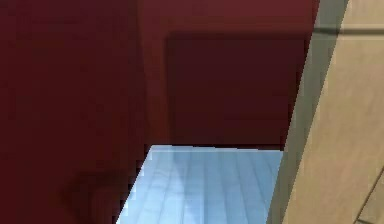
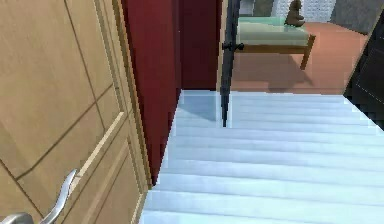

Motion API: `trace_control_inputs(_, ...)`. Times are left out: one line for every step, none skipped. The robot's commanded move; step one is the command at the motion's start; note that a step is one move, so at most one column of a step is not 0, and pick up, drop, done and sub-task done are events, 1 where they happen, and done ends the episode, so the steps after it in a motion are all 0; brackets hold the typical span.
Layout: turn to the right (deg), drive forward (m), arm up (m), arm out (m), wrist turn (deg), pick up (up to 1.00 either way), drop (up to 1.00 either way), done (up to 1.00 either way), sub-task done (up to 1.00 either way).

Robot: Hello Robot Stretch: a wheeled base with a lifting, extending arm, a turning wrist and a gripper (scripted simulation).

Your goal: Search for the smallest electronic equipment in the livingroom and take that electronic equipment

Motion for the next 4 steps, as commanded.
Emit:
trace_control_inputs(0.0, 0.45, 0.0, 0.0, 0.0, 0.0, 0.0, 0.0, 0.0)
trace_control_inputs(30.0, 0.0, 0.0, 0.0, 0.0, 0.0, 0.0, 0.0, 0.0)
trace_control_inputs(0.0, 0.35, 0.0, 0.0, 0.0, 0.0, 0.0, 0.0, 0.0)
trace_control_inputs(45.0, 0.0, 0.0, 0.0, 0.0, 0.0, 0.0, 0.0, 0.0)
